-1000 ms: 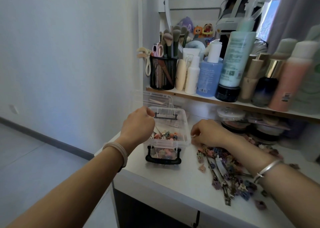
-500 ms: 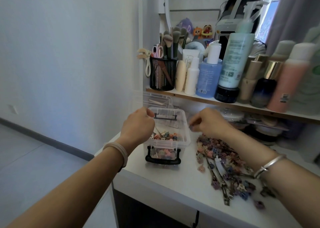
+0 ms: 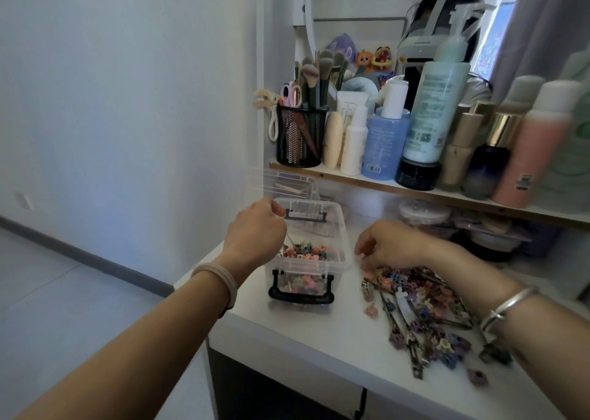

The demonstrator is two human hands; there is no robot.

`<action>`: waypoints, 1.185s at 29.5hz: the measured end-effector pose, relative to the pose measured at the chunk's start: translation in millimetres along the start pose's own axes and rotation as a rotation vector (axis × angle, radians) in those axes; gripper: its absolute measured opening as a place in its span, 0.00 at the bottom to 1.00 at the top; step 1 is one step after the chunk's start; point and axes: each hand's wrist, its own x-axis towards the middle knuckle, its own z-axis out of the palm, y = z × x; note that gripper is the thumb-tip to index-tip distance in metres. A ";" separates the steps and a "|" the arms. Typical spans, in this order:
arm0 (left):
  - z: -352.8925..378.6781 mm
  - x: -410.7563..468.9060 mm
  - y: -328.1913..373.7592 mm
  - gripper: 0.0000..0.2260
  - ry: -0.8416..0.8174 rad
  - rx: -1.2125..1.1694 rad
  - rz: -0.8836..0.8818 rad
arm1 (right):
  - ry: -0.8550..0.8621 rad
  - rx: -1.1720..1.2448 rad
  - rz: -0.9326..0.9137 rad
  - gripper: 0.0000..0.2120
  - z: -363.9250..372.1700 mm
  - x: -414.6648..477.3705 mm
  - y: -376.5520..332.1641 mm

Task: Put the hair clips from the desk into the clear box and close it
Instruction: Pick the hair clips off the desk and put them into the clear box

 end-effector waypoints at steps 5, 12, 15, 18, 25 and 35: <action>0.1 0.4 0.9 0.15 0.004 -0.005 0.002 | 0.035 -0.040 -0.021 0.09 9.0 7.0 -1.0; -0.8 0.0 1.0 0.16 0.002 -0.005 -0.001 | 0.291 0.222 -0.071 0.06 -7.3 5.1 -11.7; -0.2 1.1 0.3 0.15 0.002 0.000 -0.005 | 0.417 0.572 -0.141 0.03 -28.8 -4.2 -25.5; 1.5 1.3 0.7 0.15 -0.005 -0.003 -0.005 | 0.295 0.674 -0.219 0.04 -33.6 -10.0 -38.4; 1.9 0.4 1.5 0.15 -0.007 -0.004 0.001 | 0.351 0.480 -0.046 0.08 -23.1 -0.4 -17.0; 1.9 1.5 1.6 0.15 -0.007 0.000 0.010 | 0.129 0.023 0.050 0.15 15.5 22.4 0.8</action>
